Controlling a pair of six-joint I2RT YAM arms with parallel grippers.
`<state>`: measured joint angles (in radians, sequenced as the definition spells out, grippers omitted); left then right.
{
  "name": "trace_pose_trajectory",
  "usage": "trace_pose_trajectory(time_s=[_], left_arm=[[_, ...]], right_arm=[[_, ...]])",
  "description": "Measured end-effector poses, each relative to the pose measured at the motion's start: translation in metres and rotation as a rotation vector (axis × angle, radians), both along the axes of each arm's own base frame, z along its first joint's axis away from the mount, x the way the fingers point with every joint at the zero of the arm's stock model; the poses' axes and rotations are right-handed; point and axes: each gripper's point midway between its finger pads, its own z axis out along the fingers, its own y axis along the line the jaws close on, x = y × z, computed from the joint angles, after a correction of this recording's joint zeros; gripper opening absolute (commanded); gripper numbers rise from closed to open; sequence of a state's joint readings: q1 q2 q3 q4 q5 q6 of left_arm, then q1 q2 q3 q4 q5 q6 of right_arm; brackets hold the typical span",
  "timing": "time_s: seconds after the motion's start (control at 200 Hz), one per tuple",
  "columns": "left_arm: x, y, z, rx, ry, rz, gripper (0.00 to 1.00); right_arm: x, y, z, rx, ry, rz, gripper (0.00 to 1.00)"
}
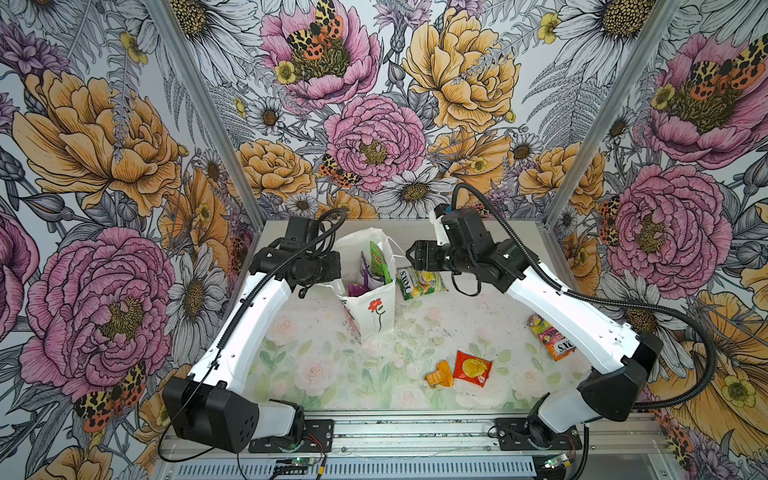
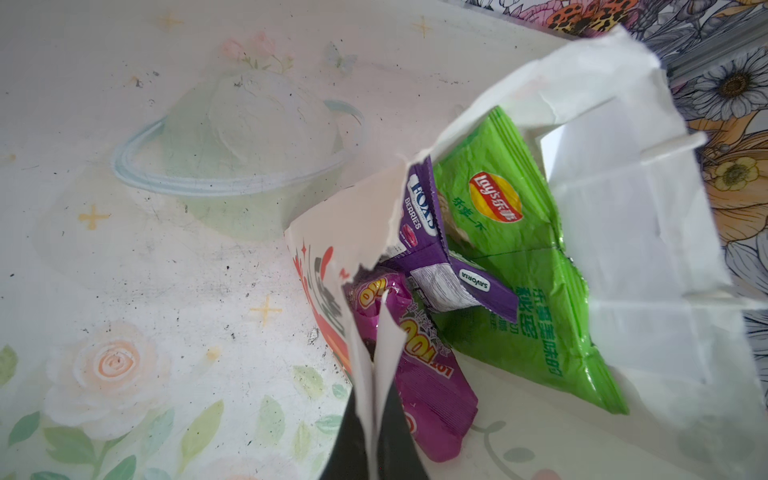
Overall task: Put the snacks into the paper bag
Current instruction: 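Withdraw the right gripper from the paper bag toward the green Spring Tea pack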
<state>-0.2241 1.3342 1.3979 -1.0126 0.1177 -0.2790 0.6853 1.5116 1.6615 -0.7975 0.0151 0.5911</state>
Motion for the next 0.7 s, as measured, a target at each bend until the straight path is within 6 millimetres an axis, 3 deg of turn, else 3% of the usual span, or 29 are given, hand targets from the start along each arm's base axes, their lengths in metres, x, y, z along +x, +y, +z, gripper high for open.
trace_pose_trajectory(time_s=[0.105,0.19,0.315,0.49,0.701], left_arm=[[0.000,0.004,0.001,-0.005,-0.004,0.008,0.00],[0.001,0.005,0.002,-0.002,-0.010,0.009,0.00],[-0.001,0.007,0.001,0.002,-0.018,0.009,0.00],[-0.004,0.013,-0.001,0.025,-0.024,0.025,0.00],[-0.007,0.024,-0.002,0.040,-0.034,0.058,0.00]], right_arm=[[0.008,-0.019,0.012,-0.012,-0.057,-0.056,0.80],[0.018,-0.035,-0.002,-0.063,-0.063,-0.116,0.79],[0.036,-0.048,-0.052,-0.186,0.003,-0.176,0.79],[0.050,-0.042,-0.132,-0.342,0.129,-0.166,0.78],[0.050,-0.023,-0.191,-0.474,0.188,-0.086,0.76]])
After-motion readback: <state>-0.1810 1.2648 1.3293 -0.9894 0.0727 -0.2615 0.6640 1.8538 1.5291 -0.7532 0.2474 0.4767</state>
